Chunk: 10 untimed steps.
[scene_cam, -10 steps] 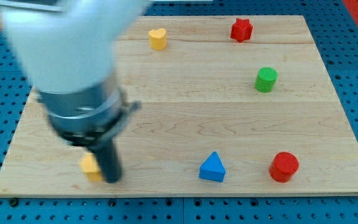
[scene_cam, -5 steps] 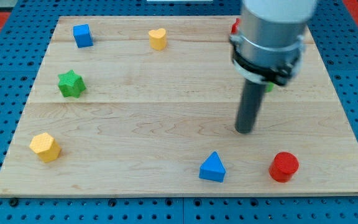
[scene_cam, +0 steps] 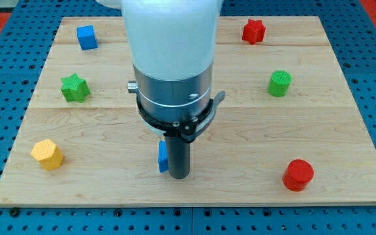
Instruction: Keep yellow hexagon blue triangle and red circle in a horizontal line
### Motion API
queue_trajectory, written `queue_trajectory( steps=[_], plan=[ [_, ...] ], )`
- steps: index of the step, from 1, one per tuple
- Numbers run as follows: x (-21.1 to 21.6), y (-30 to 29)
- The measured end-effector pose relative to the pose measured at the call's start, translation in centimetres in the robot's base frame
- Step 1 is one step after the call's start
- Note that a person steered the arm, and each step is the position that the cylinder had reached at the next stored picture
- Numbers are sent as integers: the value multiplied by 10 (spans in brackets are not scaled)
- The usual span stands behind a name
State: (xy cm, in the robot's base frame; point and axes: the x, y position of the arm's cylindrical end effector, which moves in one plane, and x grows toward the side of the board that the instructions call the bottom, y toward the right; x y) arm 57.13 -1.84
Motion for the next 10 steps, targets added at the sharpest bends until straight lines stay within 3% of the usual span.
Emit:
queue_trajectory(
  steps=[1, 2, 3, 5, 8, 10],
  plan=[
    [-37, 33],
    [-24, 80],
    [29, 97],
    [35, 211],
    [9, 244],
    [3, 196]
  ],
)
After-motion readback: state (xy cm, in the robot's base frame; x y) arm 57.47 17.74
